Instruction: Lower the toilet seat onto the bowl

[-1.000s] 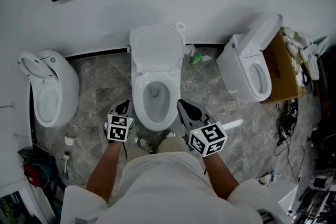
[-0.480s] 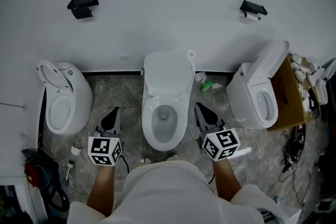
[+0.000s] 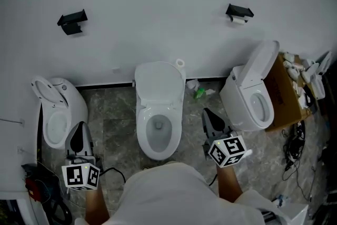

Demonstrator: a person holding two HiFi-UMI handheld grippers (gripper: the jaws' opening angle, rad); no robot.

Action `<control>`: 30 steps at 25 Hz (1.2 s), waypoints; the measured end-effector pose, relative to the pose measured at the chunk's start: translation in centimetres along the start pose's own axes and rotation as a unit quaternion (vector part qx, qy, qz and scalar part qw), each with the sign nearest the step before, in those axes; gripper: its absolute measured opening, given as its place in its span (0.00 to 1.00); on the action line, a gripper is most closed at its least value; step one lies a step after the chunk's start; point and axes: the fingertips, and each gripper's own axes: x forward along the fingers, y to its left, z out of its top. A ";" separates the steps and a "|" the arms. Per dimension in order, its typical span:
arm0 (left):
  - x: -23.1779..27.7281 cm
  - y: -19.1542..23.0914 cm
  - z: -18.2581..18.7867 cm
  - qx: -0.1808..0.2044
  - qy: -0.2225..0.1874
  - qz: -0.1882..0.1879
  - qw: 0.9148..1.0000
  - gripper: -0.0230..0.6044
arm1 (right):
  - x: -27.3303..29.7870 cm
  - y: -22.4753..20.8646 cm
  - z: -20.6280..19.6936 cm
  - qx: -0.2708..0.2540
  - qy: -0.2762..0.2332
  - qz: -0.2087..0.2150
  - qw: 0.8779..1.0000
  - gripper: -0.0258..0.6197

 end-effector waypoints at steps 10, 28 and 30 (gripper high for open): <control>1.0 -1.8 2.1 0.000 -0.022 -0.007 1.000 0.05 | 0.2 -0.6 1.4 -0.003 -0.017 0.005 1.000 0.04; -0.3 -1.7 1.5 -0.010 -0.021 0.000 1.000 0.05 | 1.4 2.6 3.0 -0.050 -0.031 0.044 0.997 0.04; -0.5 -1.7 1.5 -0.011 -0.020 0.000 1.000 0.05 | 1.4 2.8 3.0 -0.052 -0.031 0.046 0.997 0.04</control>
